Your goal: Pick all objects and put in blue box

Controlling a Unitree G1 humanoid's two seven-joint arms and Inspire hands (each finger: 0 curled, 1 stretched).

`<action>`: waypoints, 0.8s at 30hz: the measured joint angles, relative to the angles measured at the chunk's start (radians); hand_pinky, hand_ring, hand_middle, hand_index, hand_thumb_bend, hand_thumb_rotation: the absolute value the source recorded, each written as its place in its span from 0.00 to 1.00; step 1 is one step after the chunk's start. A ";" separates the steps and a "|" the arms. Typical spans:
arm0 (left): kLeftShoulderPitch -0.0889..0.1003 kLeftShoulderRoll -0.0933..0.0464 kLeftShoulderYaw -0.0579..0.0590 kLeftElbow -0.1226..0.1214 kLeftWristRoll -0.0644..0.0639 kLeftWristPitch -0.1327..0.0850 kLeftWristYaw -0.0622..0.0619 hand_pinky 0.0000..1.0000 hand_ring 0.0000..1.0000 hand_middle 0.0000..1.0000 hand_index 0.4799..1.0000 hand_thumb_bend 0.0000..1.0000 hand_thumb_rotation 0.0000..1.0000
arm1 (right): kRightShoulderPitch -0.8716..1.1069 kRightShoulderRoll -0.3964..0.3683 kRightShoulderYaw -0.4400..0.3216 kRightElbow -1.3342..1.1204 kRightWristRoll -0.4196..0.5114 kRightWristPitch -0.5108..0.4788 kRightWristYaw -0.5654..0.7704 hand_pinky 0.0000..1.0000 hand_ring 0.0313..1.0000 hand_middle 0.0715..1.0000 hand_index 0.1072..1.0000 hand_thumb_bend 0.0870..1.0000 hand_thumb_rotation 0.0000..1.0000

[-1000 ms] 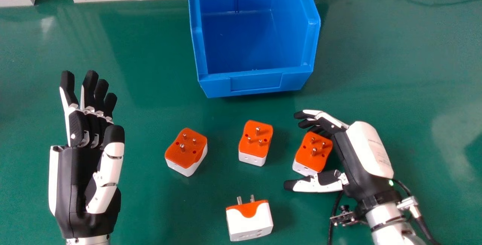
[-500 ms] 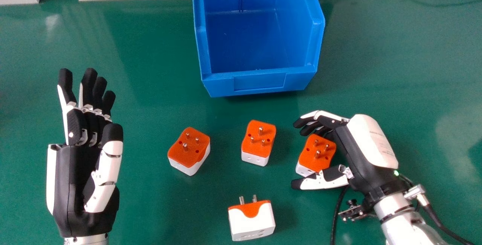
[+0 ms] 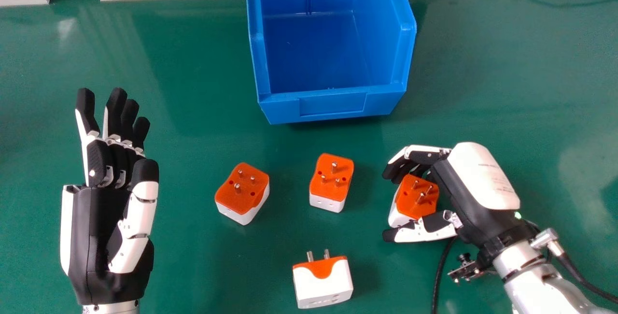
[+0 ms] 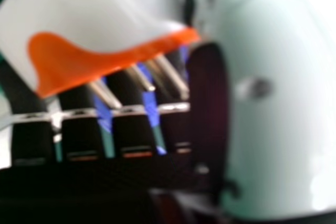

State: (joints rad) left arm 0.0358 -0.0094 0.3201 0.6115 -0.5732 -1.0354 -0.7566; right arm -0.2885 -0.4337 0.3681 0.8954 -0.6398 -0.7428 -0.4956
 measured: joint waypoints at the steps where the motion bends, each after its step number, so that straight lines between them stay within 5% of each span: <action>1: 0.000 0.000 0.000 0.000 -0.001 0.000 -0.001 1.00 1.00 0.99 0.94 0.29 0.46 | 0.000 -0.001 -0.001 -0.001 0.002 -0.004 0.008 0.36 0.38 0.47 0.47 0.50 0.00; 14: 0.007 -0.002 0.000 -0.001 -0.008 0.000 -0.002 1.00 1.00 0.99 0.94 0.30 0.47 | 0.029 -0.027 -0.058 -0.056 0.071 -0.047 0.141 0.36 0.37 0.47 0.47 0.48 0.00; 24: 0.007 -0.005 -0.001 0.000 0.015 0.000 0.017 1.00 1.00 0.99 0.94 0.31 0.47 | 0.033 -0.037 -0.167 -0.187 0.249 -0.106 0.296 0.35 0.37 0.47 0.46 0.47 0.00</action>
State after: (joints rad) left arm 0.0427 -0.0142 0.3188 0.6115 -0.5580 -1.0357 -0.7399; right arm -0.2557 -0.4708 0.2016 0.7082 -0.3906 -0.8492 -0.1992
